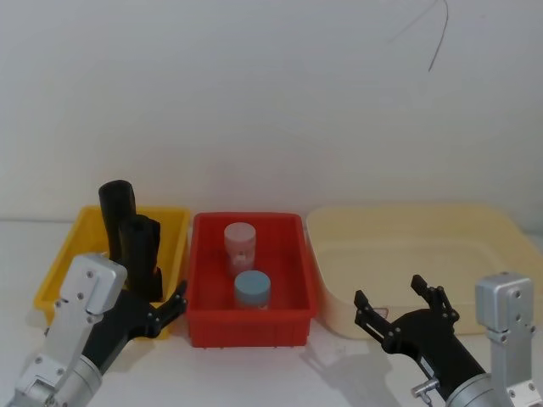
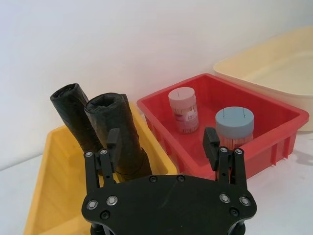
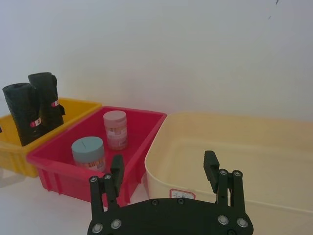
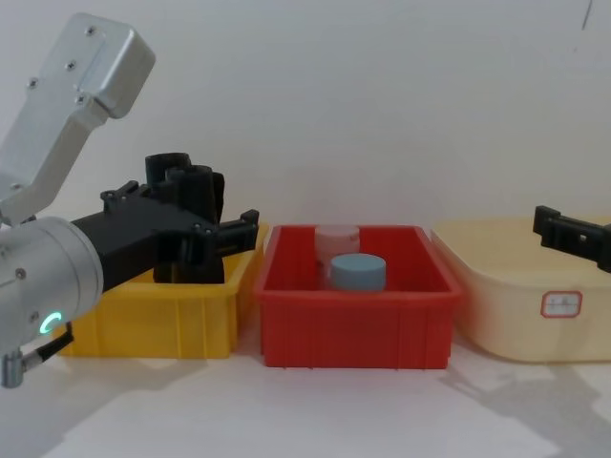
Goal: Pick up the garbage bag with the one hand and transfer it to the other hand.
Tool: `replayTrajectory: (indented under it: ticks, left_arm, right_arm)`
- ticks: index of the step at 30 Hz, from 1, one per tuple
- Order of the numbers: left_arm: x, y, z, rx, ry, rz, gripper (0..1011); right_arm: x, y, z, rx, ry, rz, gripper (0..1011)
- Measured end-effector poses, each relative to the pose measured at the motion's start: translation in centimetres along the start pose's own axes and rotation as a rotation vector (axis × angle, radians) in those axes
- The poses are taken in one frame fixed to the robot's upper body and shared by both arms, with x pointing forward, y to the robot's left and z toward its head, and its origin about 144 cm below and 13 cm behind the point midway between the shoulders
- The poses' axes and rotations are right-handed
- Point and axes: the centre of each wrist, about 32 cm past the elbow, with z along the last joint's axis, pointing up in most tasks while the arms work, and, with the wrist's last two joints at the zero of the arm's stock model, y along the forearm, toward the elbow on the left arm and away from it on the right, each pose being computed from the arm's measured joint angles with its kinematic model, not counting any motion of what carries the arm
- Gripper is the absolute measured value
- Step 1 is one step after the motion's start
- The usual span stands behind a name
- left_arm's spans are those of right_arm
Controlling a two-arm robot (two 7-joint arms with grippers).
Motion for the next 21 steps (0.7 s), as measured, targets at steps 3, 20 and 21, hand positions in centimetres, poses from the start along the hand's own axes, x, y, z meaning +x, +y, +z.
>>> replayTrajectory:
  ticks: [3,20,21]
  left_arm:
    - [0.0,0.0,0.0,0.0,0.0,0.0,1001]
    - [0.0,0.0,0.0,0.0,0.0,0.0,1001]
    - [0.0,0.0,0.0,0.0,0.0,0.0,1001]
  right_arm:
    - [0.0,0.0,0.0,0.0,0.0,0.0,1000]
    - [0.0,0.0,0.0,0.0,0.0,0.0,1000]
    - [0.0,0.0,0.0,0.0,0.0,0.0,1000]
